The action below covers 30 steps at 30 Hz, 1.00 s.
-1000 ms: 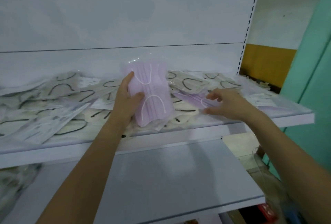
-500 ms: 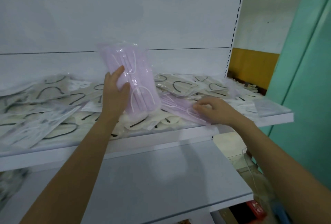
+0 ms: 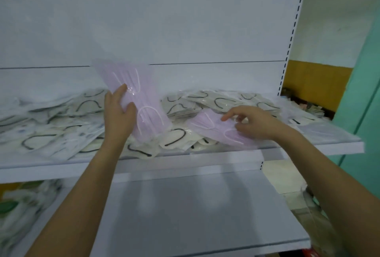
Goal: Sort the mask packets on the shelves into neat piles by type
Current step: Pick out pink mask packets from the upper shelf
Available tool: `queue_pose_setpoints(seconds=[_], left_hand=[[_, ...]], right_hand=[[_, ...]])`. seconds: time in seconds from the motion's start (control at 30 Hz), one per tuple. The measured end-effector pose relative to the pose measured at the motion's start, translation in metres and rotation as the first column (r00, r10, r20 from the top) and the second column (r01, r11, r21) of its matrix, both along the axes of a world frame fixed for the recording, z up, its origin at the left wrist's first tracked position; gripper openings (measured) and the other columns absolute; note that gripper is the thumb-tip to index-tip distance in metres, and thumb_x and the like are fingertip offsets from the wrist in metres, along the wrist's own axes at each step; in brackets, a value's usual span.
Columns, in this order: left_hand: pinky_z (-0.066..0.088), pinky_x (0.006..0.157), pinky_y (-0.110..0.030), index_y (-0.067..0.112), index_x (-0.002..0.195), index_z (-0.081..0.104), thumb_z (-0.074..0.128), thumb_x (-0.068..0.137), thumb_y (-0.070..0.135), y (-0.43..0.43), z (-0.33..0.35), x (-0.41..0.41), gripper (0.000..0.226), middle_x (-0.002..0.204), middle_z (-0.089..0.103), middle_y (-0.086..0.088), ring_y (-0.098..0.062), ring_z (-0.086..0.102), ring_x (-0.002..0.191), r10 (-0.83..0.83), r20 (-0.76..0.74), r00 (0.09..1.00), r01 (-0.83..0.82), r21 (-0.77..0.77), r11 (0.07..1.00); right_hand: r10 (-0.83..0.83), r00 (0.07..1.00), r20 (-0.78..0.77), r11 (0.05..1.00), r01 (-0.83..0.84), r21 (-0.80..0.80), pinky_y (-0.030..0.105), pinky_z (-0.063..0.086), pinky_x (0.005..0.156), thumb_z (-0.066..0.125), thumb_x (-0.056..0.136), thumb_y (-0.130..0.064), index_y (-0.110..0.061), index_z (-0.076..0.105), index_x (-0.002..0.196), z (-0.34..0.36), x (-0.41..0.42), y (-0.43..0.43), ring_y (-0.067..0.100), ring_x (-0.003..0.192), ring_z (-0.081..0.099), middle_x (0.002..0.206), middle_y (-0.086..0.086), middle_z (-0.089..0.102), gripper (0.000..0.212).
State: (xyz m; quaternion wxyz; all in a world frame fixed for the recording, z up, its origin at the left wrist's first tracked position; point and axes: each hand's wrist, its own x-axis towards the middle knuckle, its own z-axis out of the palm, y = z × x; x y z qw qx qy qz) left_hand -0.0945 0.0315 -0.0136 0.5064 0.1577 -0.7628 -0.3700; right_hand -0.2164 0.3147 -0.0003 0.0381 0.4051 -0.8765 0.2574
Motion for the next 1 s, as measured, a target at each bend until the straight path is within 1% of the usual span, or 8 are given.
queue_pose_setpoints(seconds=[0.1,0.17,0.27,0.43,0.67,0.8,0.93,1.0], left_hand=[[0.022,0.100,-0.012,0.007,0.137,0.042,0.046,0.091,0.000,-0.005,0.000,0.005,0.046,0.137,0.036,-0.016,-0.020,0.036,0.130,0.028,0.001,1.000,-0.028,0.062,0.998],[0.021,0.100,-0.010,0.007,0.138,0.041,0.045,0.092,0.001,-0.004,0.000,0.008,0.046,0.137,0.035,-0.014,-0.017,0.034,0.130,0.037,0.009,0.999,-0.038,0.081,0.996],[0.023,0.104,-0.016,0.006,0.137,0.041,0.045,0.092,0.001,0.000,0.001,0.010,0.046,0.137,0.035,-0.015,-0.019,0.036,0.130,0.046,0.011,0.999,-0.047,0.096,0.994],[0.026,0.109,-0.025,0.007,0.137,0.041,0.048,0.092,0.002,0.015,0.000,0.011,0.046,0.138,0.035,-0.015,-0.021,0.035,0.130,0.034,0.014,0.999,-0.035,0.134,0.990],[0.024,0.104,-0.018,0.014,0.136,0.044,0.051,0.095,0.017,0.045,0.003,0.013,0.042,0.137,0.037,-0.009,-0.016,0.034,0.131,-0.054,0.035,0.998,0.051,0.091,0.995],[0.014,0.109,-0.019,0.022,0.135,0.046,0.044,0.097,0.033,0.055,0.009,0.020,0.039,0.145,0.036,0.004,-0.009,0.019,0.140,-0.123,0.001,0.992,0.120,0.210,0.970],[0.029,0.110,-0.026,0.028,0.124,0.051,0.056,0.092,0.032,0.053,0.010,0.036,0.032,0.133,0.044,0.004,-0.007,0.041,0.127,-0.149,-0.103,0.984,0.169,0.225,0.960],[0.034,0.104,-0.015,0.029,0.122,0.051,0.058,0.091,0.028,0.045,0.008,0.050,0.031,0.131,0.046,0.005,0.003,0.045,0.118,-0.159,-0.121,0.980,0.182,0.213,0.960]], right_hand=[[0.047,0.998,0.038,0.992,-0.042,-0.116,0.023,0.045,0.081,0.050,0.083,0.006,-0.027,0.066,0.097,0.017,0.001,0.003,0.015,0.093,0.057,0.109,-0.007,0.061,0.039],[0.074,0.996,0.053,0.980,-0.063,-0.188,0.012,0.044,0.070,0.050,0.083,0.007,-0.026,0.066,0.093,0.027,-0.005,0.009,0.013,0.082,0.057,0.097,-0.010,0.063,0.038],[0.111,0.975,0.190,0.944,-0.043,-0.328,0.017,0.036,0.051,0.053,0.087,0.003,-0.027,0.066,0.090,0.036,-0.021,0.020,0.010,0.060,0.046,0.077,-0.002,0.059,0.033],[0.137,0.924,0.356,0.815,0.099,-0.570,0.009,0.042,0.061,0.060,0.085,0.000,-0.023,0.063,0.092,0.031,-0.043,0.012,0.003,0.074,0.056,0.101,-0.001,0.061,0.024],[0.197,0.938,0.284,0.697,0.070,-0.714,0.009,0.040,0.050,0.060,0.085,-0.003,-0.029,0.062,0.079,0.022,-0.013,-0.039,0.002,0.061,0.053,0.081,-0.007,0.060,0.027],[0.322,0.905,0.277,0.584,0.040,-0.810,0.011,0.040,0.059,0.057,0.084,0.003,-0.025,0.062,0.077,0.015,0.025,-0.075,-0.003,0.057,0.050,0.071,-0.011,0.057,0.030],[0.299,0.931,0.209,0.608,-0.017,-0.794,0.014,0.038,0.066,0.058,0.081,0.005,-0.021,0.060,0.081,-0.007,0.066,-0.114,0.004,0.066,0.047,0.072,-0.007,0.050,0.026],[0.293,0.948,0.127,0.637,-0.094,-0.765,0.008,0.038,0.068,0.058,0.079,0.007,-0.019,0.060,0.085,-0.014,0.083,-0.130,0.003,0.070,0.047,0.076,-0.004,0.048,0.027]])
